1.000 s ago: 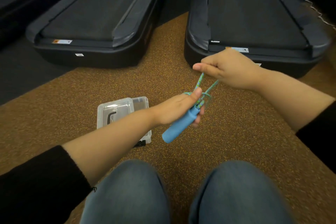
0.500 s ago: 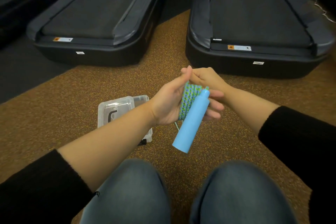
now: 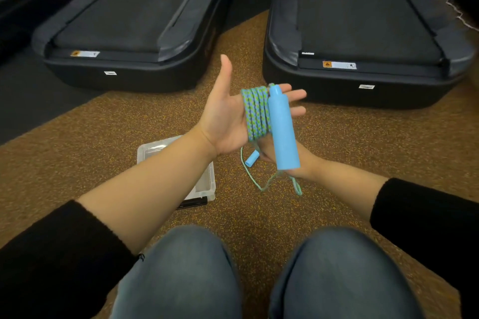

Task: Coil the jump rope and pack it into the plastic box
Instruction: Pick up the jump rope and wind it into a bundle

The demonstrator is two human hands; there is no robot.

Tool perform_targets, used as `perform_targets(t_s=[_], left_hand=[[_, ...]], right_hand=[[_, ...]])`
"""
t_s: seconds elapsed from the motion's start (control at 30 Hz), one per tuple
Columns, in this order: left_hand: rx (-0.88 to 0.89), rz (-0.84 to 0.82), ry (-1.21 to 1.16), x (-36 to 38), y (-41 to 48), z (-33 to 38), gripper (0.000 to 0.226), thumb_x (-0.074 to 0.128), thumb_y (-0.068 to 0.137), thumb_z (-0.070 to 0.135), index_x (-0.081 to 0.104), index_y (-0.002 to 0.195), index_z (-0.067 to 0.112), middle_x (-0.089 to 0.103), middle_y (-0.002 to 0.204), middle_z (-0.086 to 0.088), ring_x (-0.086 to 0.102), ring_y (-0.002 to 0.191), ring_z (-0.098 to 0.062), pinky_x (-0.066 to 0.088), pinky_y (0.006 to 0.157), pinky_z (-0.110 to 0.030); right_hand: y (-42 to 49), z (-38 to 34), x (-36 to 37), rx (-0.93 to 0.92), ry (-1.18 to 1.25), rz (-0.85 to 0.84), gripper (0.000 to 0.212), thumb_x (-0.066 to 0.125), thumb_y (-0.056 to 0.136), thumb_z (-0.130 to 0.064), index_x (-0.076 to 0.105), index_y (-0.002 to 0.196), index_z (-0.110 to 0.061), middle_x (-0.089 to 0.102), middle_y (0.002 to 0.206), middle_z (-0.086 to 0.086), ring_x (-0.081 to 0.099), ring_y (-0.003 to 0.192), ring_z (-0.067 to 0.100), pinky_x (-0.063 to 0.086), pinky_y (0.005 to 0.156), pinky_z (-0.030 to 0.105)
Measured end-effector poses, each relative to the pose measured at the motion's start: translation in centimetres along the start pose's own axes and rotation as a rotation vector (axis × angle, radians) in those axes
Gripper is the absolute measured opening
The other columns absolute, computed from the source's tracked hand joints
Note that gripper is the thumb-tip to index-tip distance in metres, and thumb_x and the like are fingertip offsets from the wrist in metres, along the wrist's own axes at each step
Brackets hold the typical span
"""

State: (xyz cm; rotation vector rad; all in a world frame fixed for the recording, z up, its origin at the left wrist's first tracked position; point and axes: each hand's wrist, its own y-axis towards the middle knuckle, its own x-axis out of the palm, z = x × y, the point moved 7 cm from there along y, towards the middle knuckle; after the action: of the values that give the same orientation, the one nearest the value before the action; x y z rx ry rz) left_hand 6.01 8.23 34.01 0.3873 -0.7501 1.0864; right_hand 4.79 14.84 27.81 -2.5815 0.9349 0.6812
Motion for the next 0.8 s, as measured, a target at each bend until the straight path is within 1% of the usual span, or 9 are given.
perform_targets(t_s=[0.03, 0.07, 0.13, 0.3, 0.43, 0.53, 0.6, 0.67, 0.8], left_hand=[[0.031, 0.02, -0.008, -0.2, 0.1, 0.4, 0.111, 0.01, 0.075, 0.083, 0.028, 0.141, -0.004, 0.04, 0.145, -0.023, 0.042, 0.13, -0.042, 0.037, 0.107, -0.045], [0.064, 0.042, -0.018, -0.5, 0.2, 0.8, 0.109, 0.01, 0.076, 0.081, 0.03, 0.14, -0.004, 0.041, 0.144, -0.024, 0.043, 0.13, -0.043, 0.039, 0.105, -0.045], [0.12, 0.079, -0.039, -1.2, 0.3, 1.4, 0.103, 0.012, 0.081, 0.078, 0.031, 0.139, -0.004, 0.041, 0.144, -0.024, 0.043, 0.13, -0.043, 0.04, 0.103, -0.045], [0.205, 0.178, -0.059, -3.1, 0.3, 2.2, 0.098, 0.013, 0.084, 0.076, 0.034, 0.136, -0.004, 0.046, 0.14, -0.024, 0.047, 0.127, -0.042, 0.043, 0.102, -0.048], [0.221, 0.244, -0.054, -4.6, 0.1, 2.2, 0.097, 0.014, 0.083, 0.076, 0.033, 0.139, -0.001, 0.045, 0.142, -0.022, 0.046, 0.128, -0.04, 0.036, 0.108, -0.048], [0.217, 0.276, -0.043, -5.6, -0.1, 1.9, 0.097, 0.014, 0.084, 0.076, 0.032, 0.141, 0.0, 0.047, 0.141, -0.02, 0.046, 0.129, -0.038, 0.036, 0.108, -0.046], [0.217, 0.288, -0.043, -6.0, -0.2, 1.7, 0.096, 0.014, 0.084, 0.075, 0.034, 0.141, 0.0, 0.049, 0.14, -0.018, 0.047, 0.129, -0.037, 0.036, 0.108, -0.045], [0.229, 0.295, -0.061, -6.3, -0.4, 1.5, 0.095, 0.014, 0.085, 0.074, 0.035, 0.14, 0.0, 0.051, 0.137, -0.016, 0.048, 0.128, -0.036, 0.037, 0.107, -0.045], [0.279, 0.261, -0.193, -6.5, -0.7, 1.6, 0.096, 0.018, 0.084, 0.074, 0.031, 0.143, 0.0, 0.052, 0.137, -0.015, 0.048, 0.128, -0.036, 0.044, 0.102, -0.046]], right_hand=[[-0.2, 0.5, 0.3, 0.065, 0.04, 0.01, 0.048, 0.052, 0.095, -0.009, 0.038, 0.063, -0.043, 0.04, 0.062, -0.023, 0.036, 0.059, -0.005, 0.044, 0.065, 0.023], [-0.3, 0.8, 0.5, 0.063, 0.024, 0.009, 0.048, 0.05, 0.097, -0.018, 0.042, 0.055, -0.041, 0.041, 0.051, -0.021, 0.036, 0.053, -0.003, 0.045, 0.065, 0.03], [-0.6, 1.1, 0.8, 0.041, -0.009, 0.036, 0.053, 0.044, 0.098, -0.036, 0.041, 0.046, -0.026, 0.042, 0.038, -0.015, 0.035, 0.042, 0.001, 0.043, 0.061, 0.034], [-2.2, 0.7, 0.9, -0.068, -0.28, -0.041, 0.051, 0.042, 0.095, -0.045, 0.037, 0.051, -0.018, 0.035, 0.046, -0.006, 0.035, 0.042, 0.007, 0.026, 0.046, 0.02], [-3.6, 0.1, 0.4, -0.095, -0.495, -0.034, 0.052, 0.039, 0.091, -0.055, 0.045, 0.064, -0.012, 0.042, 0.05, -0.001, 0.041, 0.049, 0.013, 0.036, 0.054, 0.032], [-4.6, -1.3, -0.8, -0.151, -0.607, 0.06, 0.055, 0.029, 0.088, -0.064, 0.046, 0.066, -0.016, 0.042, 0.05, -0.003, 0.045, 0.052, 0.018, 0.036, 0.052, 0.032], [-5.1, -2.4, -1.8, -0.191, -0.679, 0.125, 0.052, 0.024, 0.086, -0.064, 0.042, 0.063, -0.021, 0.034, 0.045, -0.006, 0.04, 0.05, 0.016, 0.034, 0.05, 0.03], [-5.4, -3.1, -2.7, -0.201, -0.746, 0.18, 0.048, 0.028, 0.088, -0.061, 0.036, 0.061, -0.023, 0.029, 0.043, -0.009, 0.037, 0.048, 0.016, 0.031, 0.049, 0.028], [-5.7, -2.5, -3.9, -0.083, -0.831, 0.179, 0.048, 0.031, 0.094, -0.054, 0.034, 0.058, -0.023, 0.035, 0.047, -0.008, 0.041, 0.051, 0.019, 0.031, 0.054, 0.029]])
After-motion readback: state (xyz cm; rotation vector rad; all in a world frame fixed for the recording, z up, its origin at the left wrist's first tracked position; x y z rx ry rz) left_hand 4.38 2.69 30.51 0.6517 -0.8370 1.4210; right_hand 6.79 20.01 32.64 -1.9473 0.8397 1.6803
